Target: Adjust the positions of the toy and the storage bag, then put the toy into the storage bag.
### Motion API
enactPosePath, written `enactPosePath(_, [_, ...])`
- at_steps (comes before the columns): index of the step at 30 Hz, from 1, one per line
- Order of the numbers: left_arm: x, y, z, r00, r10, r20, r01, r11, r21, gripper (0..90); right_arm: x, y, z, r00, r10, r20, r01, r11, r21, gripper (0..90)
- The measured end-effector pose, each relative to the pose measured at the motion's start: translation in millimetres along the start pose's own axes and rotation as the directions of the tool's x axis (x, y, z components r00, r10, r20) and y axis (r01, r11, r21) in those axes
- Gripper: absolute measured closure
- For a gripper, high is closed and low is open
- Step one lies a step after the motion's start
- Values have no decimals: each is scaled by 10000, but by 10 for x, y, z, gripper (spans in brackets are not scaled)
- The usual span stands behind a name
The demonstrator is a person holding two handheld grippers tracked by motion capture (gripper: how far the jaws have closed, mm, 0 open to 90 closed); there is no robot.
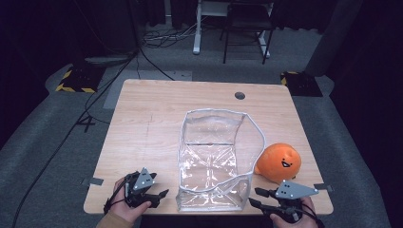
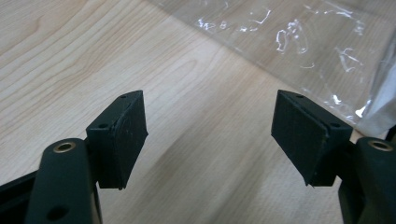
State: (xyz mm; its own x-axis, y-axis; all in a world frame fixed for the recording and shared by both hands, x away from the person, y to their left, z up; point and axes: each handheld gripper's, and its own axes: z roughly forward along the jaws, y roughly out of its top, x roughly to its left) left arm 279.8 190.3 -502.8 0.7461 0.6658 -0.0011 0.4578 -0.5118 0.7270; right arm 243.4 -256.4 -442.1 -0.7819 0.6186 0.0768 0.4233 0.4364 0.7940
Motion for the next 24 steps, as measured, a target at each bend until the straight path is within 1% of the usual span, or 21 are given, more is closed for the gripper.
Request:
enactPosePath(1, [18,-2,1,10000,-29,-28,29,10000,19,266,-12,11,-11,10000,23,41,-23,10000,0,505])
enactPosePath(3, [50,-8,5,9999,-115,-30,115,9999,14,262,-37,34,-32,9999,93,124,-92,9999,-65,442])
enactPosePath(6, [96,-14,2,9998,-170,-76,171,9999,28,258,-83,66,-68,9999,63,134,-61,9999,-108,385])
enactPosePath(7, [104,-18,4,9996,-263,-61,263,9997,23,258,-98,78,-82,9999,67,109,-65,9999,-125,366])
enactPosePath(12, [142,-30,25,9994,-340,-96,341,9994,79,257,-190,156,-158,9994,13,336,-6,9998,-206,356])
enactPosePath(16, [152,-36,24,9995,-276,-149,278,9995,134,258,-261,200,-221,9990,114,428,-100,9994,-328,359])
enactPosePath(20, [176,-62,13,9990,-403,-197,406,9991,141,259,-340,259,-273,9984,134,556,-110,9991,-419,363])
enactPosePath(21, [188,-72,7,9990,-376,-233,380,9991,191,259,-361,275,-287,9982,150,581,-124,9989,-451,364])
enactPosePath(24, [220,-114,-2,9978,-534,-396,543,9983,218,260,-422,332,-330,9972,134,730,-97,9986,-514,368])
